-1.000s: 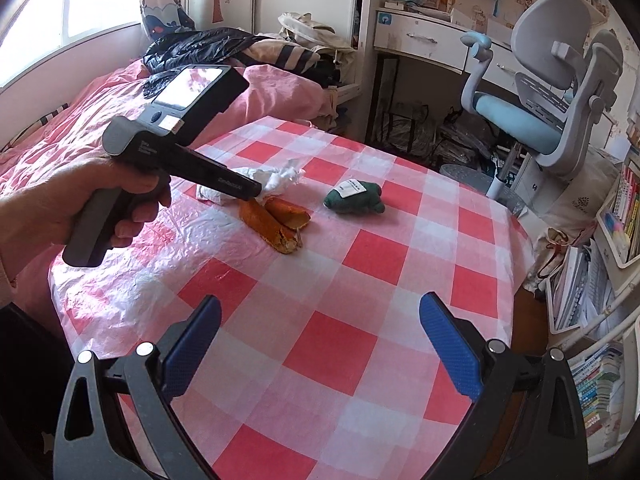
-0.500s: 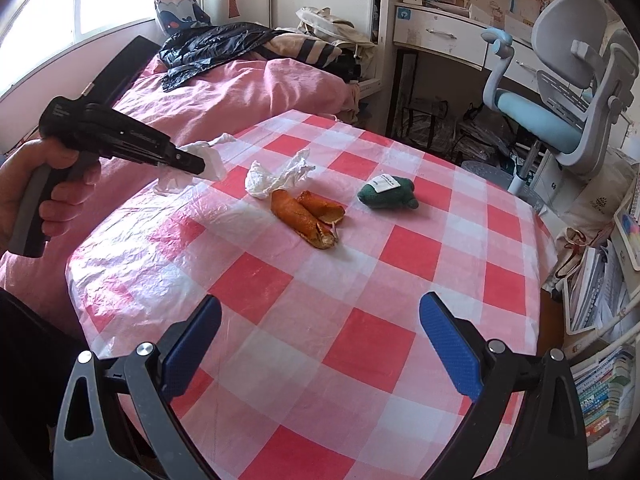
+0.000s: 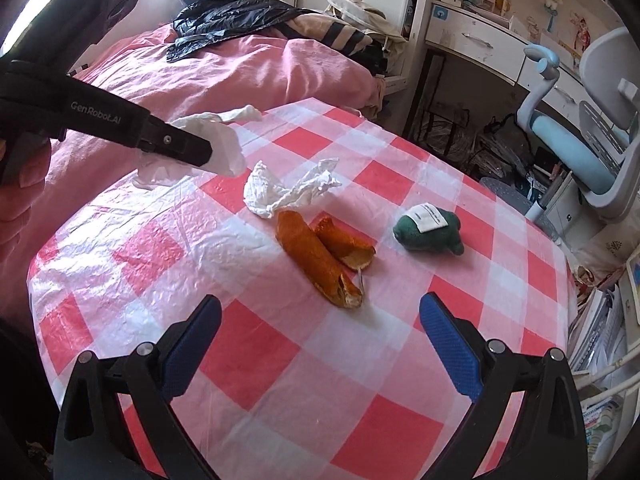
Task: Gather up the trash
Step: 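Grasp an orange carrot with the right tool while the left tool lifts the tissue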
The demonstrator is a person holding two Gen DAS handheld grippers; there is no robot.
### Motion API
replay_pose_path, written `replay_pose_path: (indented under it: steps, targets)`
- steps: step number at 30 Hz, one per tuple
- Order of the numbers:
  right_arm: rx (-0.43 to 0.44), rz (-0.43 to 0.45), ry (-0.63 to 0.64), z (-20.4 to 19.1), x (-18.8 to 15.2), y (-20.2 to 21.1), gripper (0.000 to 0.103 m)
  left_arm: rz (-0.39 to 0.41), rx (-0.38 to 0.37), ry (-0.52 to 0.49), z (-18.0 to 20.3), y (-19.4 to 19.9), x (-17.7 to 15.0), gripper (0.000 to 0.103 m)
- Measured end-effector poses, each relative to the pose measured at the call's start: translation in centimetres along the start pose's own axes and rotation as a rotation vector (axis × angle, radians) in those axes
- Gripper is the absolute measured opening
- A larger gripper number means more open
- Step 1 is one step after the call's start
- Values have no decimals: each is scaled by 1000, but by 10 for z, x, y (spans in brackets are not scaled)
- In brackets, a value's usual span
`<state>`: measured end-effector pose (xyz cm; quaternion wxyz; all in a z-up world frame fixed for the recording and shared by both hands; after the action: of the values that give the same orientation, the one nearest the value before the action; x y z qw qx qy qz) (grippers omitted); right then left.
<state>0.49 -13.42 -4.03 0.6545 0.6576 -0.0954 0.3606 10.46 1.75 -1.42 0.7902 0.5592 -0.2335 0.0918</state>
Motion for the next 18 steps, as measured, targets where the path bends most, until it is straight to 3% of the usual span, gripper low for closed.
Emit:
replay_pose_path:
  steps: [5, 7, 9, 11, 12, 13, 18]
  targets:
    - [-14, -2, 17, 2, 16, -23, 92, 23, -4, 27, -5, 2, 16, 12]
    - [2, -30, 10, 6, 20, -36, 78, 28, -5, 31, -8, 3, 17, 12]
    - [23, -67, 5, 9, 20, -49, 52, 32, -7, 33, -11, 5, 19, 12]
    - [54, -82, -11, 11, 18, -53, 39, 34, -3, 37, -14, 6, 20, 12]
    - [58, -92, -14, 11, 18, -53, 23, 34, 0, 42, -15, 7, 20, 12]
    - [66, -105, -8, 9, 18, -51, 19, 35, 1, 46, -17, 7, 21, 12]
    - [98, -127, 31, -1, 5, -30, 17, 44, 0, 37, -11, 14, 19, 12]
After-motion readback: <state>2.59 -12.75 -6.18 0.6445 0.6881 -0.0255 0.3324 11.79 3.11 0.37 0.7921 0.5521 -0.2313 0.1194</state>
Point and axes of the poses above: each gripper's, at about its wrist camera, not at the fingertips, and y roughly against the way its jaws point, z to its right, x to its top, the point moved 1 cm from there along -y, roughly the way its jaws point, and after that the axes turned 3 degrees about -z, right-handed, at the moved point
